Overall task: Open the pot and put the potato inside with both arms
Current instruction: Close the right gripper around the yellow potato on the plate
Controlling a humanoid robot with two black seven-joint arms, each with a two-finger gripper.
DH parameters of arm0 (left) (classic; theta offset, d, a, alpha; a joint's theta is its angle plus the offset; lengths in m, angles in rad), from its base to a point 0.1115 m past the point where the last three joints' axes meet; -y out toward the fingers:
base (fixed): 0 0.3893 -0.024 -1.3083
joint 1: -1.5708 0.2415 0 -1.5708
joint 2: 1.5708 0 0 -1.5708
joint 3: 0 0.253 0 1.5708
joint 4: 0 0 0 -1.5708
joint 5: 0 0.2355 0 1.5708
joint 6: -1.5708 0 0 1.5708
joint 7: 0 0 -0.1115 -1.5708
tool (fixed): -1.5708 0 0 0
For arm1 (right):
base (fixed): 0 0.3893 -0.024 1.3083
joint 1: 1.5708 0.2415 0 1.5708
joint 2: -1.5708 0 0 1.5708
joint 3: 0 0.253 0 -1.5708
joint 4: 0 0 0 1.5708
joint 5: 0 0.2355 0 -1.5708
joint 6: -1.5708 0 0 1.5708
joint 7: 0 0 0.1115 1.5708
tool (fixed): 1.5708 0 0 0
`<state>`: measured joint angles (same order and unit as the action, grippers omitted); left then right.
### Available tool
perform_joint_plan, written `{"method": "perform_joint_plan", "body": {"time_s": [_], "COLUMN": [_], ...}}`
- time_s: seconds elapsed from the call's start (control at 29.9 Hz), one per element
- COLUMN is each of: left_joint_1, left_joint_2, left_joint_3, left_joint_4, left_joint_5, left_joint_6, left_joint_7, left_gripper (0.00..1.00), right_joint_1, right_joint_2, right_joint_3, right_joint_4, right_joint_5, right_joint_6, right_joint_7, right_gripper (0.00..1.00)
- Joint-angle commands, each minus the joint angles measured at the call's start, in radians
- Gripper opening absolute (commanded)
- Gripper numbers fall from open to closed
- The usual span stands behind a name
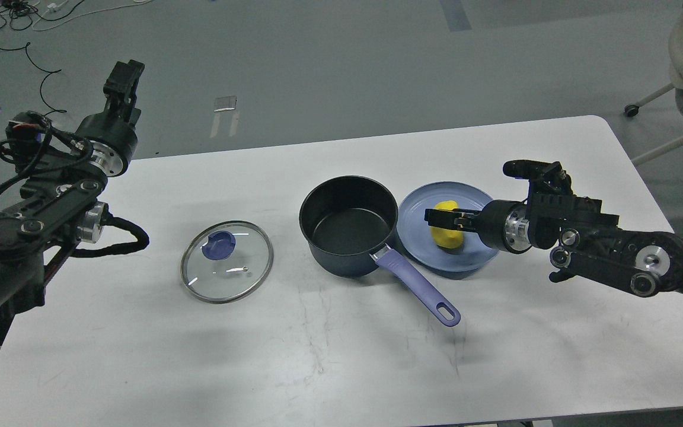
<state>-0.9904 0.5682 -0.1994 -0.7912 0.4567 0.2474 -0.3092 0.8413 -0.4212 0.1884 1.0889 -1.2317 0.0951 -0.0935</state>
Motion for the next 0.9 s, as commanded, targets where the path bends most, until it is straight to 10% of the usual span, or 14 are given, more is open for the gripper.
{"method": "perform_joint_plan", "body": {"time_s": [0.0,0.57,0.87], "left_joint_1": [0.002,0.030,0.044], "left_joint_2": [0.001,0.004,0.005], "left_joint_3": [0.000,0.002,0.003], "left_joint_4": [0.001,0.000,0.000], "left_joint_5": [0.000,0.002,0.003], "left_joint_6": [0.001,0.006,0.006], "left_joint_7": [-0.001,0.001,0.001], "left_gripper": [0.98,0.98,0.98], "right_joint_1": [-0.001,-0.002,0.015], "right_joint_2": [0.001,0.004,0.012], "right_joint_3": [-0.004,-0.010,-0.029], "right_joint_4": [-0.007,-0.033,-0.043], "right_joint_5": [0.000,0.000,0.000], "right_joint_6": [0.000,0.001,0.044], "right_joint_7": [0.000,0.001,-0.046], "right_gripper": [0.84,0.63,0.29]}}
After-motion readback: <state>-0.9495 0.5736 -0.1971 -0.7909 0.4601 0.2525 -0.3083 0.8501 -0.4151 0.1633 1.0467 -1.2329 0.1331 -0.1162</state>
